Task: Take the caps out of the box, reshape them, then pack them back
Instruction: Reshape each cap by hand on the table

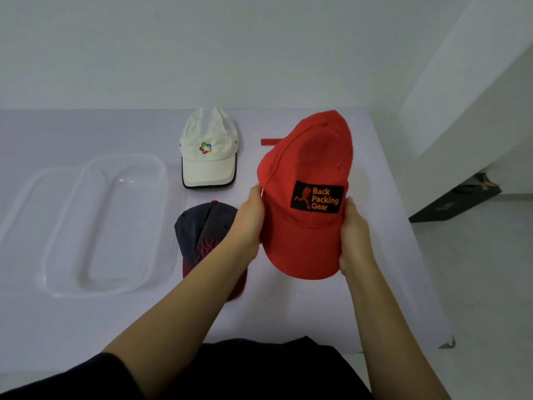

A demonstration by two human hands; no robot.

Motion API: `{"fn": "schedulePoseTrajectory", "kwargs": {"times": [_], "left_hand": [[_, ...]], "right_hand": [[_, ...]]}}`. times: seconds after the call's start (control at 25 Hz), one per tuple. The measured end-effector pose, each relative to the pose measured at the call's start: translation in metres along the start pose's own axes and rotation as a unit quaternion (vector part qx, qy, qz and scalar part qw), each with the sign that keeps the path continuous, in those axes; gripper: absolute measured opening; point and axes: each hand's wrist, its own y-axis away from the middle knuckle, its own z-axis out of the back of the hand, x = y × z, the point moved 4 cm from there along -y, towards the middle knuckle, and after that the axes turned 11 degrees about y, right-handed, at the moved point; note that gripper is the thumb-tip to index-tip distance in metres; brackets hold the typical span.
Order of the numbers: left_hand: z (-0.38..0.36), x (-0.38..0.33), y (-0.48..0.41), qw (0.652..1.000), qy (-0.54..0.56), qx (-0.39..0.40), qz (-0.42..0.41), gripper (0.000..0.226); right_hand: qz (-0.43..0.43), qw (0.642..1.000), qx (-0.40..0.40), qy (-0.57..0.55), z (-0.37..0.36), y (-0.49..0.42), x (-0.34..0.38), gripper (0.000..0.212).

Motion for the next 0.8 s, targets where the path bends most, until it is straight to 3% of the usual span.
{"fn": "schedulePoseTrajectory", "kwargs": {"times": [0.12, 0.28, 0.4, 0.52, 0.6, 0.68, 0.8], "left_hand": [[-0.002, -0.005, -0.004, 1.0, 0.015, 0.001, -0.011, 0.048], [-0.013, 0.002, 0.008, 0.986, 0.102, 0.105, 0.083, 0.045], [-0.022, -0.003, 0.015, 0.978, 0.138, 0.139, 0.072, 0.044], [-0.012, -0.022, 0.003, 0.986, 0.137, 0.097, -0.001, 0.05], [-0.002, -0.022, -0.004, 0.996, 0.066, 0.041, -0.038, 0.055], [0.003, -0.009, -0.001, 0.999, 0.034, -0.008, -0.038, 0.062], [-0.004, 0.006, 0.012, 0.993, 0.115, -0.005, 0.001, 0.056]], "right_hand": [[-0.044, 0.998, 0.038, 0.001, -0.007, 0.004, 0.005, 0.045], [-0.119, 0.979, 0.146, -0.075, -0.028, 0.018, 0.012, 0.041], [-0.087, 0.977, 0.171, -0.092, -0.029, 0.022, 0.032, 0.04], [0.005, 0.996, 0.072, -0.05, -0.01, 0.011, 0.049, 0.04], [0.025, 0.998, 0.042, -0.05, -0.003, 0.005, 0.048, 0.04], [-0.003, 0.997, 0.045, -0.065, -0.008, 0.006, 0.038, 0.04], [-0.079, 0.989, 0.102, -0.076, -0.026, 0.011, 0.02, 0.046]]}}
